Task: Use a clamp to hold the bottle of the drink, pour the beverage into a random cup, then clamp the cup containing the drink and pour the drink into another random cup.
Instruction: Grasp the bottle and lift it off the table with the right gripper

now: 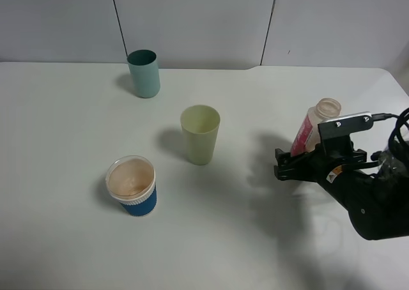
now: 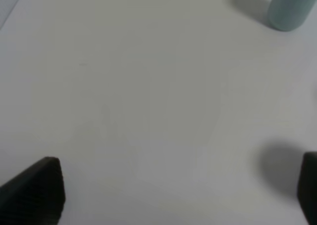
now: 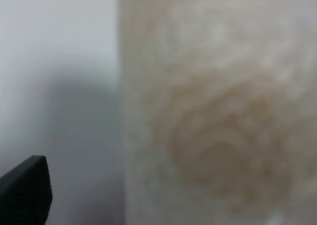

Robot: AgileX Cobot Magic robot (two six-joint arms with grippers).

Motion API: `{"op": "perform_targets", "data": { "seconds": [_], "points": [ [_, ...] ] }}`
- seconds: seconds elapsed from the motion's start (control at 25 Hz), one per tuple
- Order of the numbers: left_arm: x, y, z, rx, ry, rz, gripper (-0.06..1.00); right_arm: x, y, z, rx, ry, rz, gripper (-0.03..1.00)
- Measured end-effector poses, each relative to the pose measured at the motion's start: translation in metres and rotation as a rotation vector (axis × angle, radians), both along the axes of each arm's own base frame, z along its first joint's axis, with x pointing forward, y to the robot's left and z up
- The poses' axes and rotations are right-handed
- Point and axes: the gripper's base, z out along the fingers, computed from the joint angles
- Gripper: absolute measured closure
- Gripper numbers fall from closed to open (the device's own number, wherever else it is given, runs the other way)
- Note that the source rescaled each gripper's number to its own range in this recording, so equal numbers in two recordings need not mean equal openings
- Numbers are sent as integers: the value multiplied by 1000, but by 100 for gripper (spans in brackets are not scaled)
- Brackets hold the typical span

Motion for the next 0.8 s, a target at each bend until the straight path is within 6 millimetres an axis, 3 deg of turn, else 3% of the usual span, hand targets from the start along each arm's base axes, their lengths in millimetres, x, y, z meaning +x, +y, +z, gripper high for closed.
{"op": "perform_targets", "data": {
  "seconds": [0.8],
  "points": [
    [0, 0, 0, 0, 0, 0, -1, 4, 2, -7, -85, 7, 43, 12]
  ]
}}
